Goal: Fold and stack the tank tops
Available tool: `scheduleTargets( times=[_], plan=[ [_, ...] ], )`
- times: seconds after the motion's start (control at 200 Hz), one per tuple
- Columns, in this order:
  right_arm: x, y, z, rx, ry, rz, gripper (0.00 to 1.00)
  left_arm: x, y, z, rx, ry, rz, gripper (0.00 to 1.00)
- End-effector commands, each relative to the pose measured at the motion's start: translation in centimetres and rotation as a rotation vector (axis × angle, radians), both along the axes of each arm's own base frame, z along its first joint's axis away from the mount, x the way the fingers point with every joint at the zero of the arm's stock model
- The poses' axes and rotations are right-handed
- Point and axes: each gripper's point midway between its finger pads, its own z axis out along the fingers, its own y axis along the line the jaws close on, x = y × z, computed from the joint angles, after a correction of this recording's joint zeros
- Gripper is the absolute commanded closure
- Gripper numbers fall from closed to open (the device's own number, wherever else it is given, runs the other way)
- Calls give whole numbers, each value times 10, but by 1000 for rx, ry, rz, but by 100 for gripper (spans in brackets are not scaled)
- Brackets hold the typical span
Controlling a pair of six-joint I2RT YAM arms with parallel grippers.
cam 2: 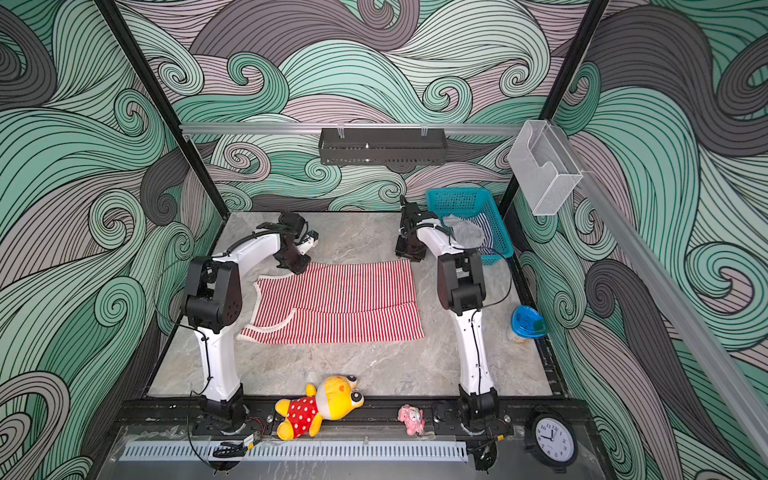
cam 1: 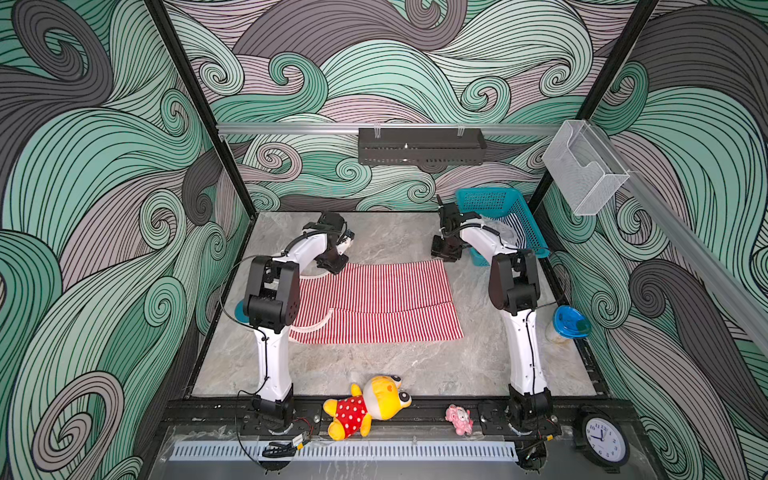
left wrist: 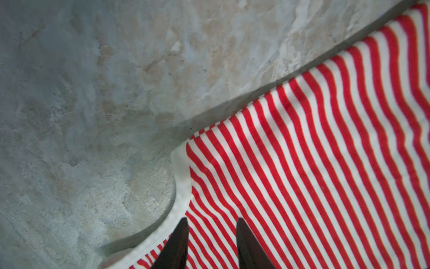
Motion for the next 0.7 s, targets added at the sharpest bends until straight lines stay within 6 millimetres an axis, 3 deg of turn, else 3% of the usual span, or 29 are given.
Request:
scheduleTargets(
  times=[0.0, 0.285, 0.465, 0.696],
  plan=[
    [0, -9, 5, -45, 20, 9, 57, 1, -4, 2, -43, 16, 20, 62],
    [-1, -10, -3, -70, 50, 38, 67, 6, 0, 0, -41, 16, 29, 62],
    [-4, -1, -5, -61, 58, 67, 67, 5, 1, -2, -43, 25, 31, 62],
    [-6, -3, -26, -119, 91, 73, 67, 1, 2, -5, -48, 31, 36, 63]
  ],
)
